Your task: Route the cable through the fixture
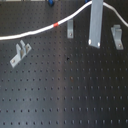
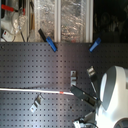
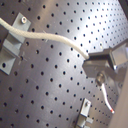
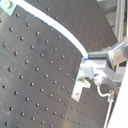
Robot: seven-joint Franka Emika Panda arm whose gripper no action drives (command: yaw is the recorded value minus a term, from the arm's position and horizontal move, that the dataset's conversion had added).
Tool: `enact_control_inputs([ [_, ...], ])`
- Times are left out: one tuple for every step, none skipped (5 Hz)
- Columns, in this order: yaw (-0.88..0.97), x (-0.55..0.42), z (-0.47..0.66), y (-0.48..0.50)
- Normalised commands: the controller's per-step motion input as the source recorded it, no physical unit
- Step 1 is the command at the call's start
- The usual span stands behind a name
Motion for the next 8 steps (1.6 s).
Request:
enact_control_inputs([
  [0.00,0.000,0.34,-0.006],
  [0.00,0.003,0.00,0.011],
  [-0.04,0.001,0.18,0.002],
  [0.00,0.001,0.09,0.001],
  [0.00,0.005,0.00,0.016],
  [-0.17,0.035,0.00,-0.011],
  [-0.36,-0.018,0.22,-0.067],
  [0.00,0.081,0.00,0.068],
])
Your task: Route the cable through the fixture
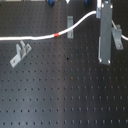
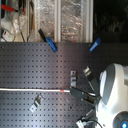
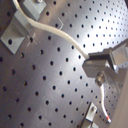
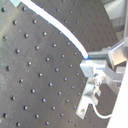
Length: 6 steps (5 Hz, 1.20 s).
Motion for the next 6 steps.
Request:
enact_control_inputs([
  [-0.34,-0.008,0.53,0.007],
  [0.00,-0.001,0.00,-0.011],
  [-0.02,0.000,0.01,0.000],
  [-0.94,0.094,0.45,-0.083],
  [0.00,0.017,0.00,0.000],
  [-0.64,0.004,0.30,-0.006],
])
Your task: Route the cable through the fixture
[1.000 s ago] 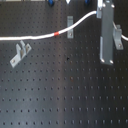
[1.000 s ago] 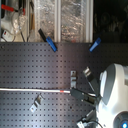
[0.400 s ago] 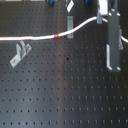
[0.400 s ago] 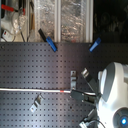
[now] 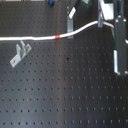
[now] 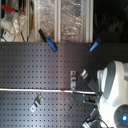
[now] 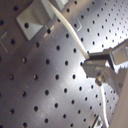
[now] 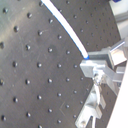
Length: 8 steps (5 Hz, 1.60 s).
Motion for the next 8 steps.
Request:
enact_control_inputs([
  [0.00,0.000,0.04,0.001],
  [-0.34,-0.101,0.42,-0.080],
  [0.01,0.000,0.00,0.000],
  [0.46,-0.220,0.00,-0.062],
  [-0.10,0.000,0.00,0.000],
  [0.00,-0.003,0.00,0.017],
  [0.64,-0.417,0.05,-0.035],
  [0.60,-0.378,0.03,0.113],
])
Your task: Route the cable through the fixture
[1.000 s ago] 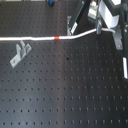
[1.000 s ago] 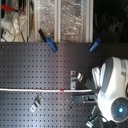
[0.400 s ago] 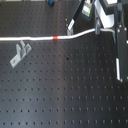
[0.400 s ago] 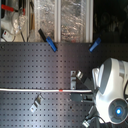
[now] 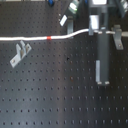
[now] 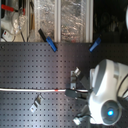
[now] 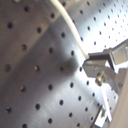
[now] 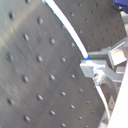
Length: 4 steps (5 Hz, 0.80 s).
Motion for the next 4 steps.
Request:
enact_control_inputs([
  [0.02,0.000,0.00,0.000],
  [0.15,0.029,0.00,0.462],
  [0.08,0.041,0.00,0.518],
  [-0.53,0.106,0.09,0.178],
])
